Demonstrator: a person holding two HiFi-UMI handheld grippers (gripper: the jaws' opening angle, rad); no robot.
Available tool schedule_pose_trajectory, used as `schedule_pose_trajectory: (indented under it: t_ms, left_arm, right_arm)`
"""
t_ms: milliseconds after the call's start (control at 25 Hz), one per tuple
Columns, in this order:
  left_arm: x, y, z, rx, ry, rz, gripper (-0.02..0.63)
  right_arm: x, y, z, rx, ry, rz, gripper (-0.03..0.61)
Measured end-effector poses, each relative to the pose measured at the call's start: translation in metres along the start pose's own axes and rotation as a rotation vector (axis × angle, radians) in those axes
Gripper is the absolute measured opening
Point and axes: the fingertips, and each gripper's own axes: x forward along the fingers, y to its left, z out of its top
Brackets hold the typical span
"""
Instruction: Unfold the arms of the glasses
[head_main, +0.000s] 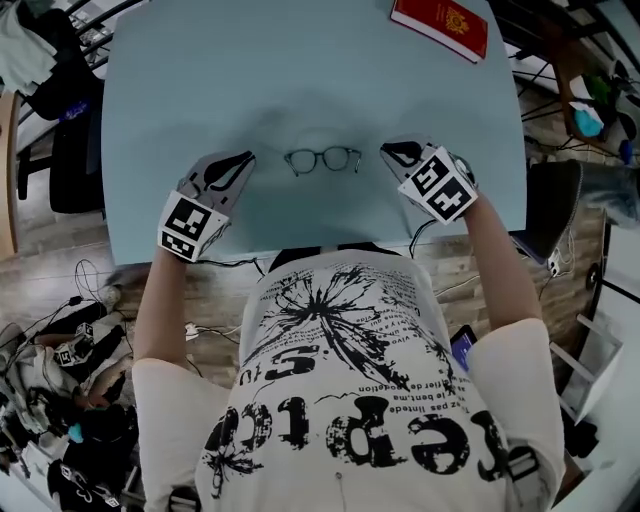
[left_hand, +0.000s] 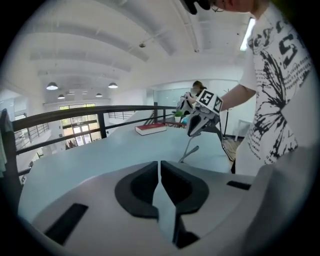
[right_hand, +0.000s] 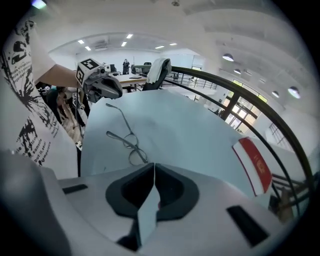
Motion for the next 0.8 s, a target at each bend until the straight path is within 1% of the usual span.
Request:
schedule_pose_trajectory:
  t_ms: [80, 160, 280, 400, 520, 640, 800]
  left_arm:
    - [-0.002, 0.012, 0.009, -0.032, -0.024, 0.072, 0.024]
    - [-0.005, 0.024, 0.018, -0.064, -0.049, 0.164, 0.018]
    - [-0.015, 0.036, 0.037, -0.096, -0.093, 0.302, 0.018]
    - [-0.025, 0.035, 0.054, -0.159, -0.129, 0.401, 0.018]
    - [-0.036, 0.030, 0.074, -0.212, -0.159, 0.464, 0.018]
    - [-0.046, 0.025, 0.098, -0.245, -0.204, 0.496, 0.018]
    - [-0.059, 0.019, 0.132, -0.217, -0.278, 0.544, 0.018]
  right_arm:
    - [-0.002, -0.008, 0.004, 0.019, 0.002, -0.044, 0.012]
    - [-0.006, -0.014, 0.011, 0.050, -0.023, -0.079, 0.012]
    - [-0.020, -0.024, 0.029, 0.112, -0.125, -0.145, 0.012]
    - [-0.044, -0.033, 0.050, 0.140, -0.268, -0.244, 0.011]
    - [-0.069, -0.039, 0.074, 0.155, -0.425, -0.325, 0.011]
    - [-0.096, -0.044, 0.091, 0.168, -0.555, -0.389, 0.011]
    - [-0.130, -0.046, 0.108, 0.189, -0.694, -0.446, 0.011]
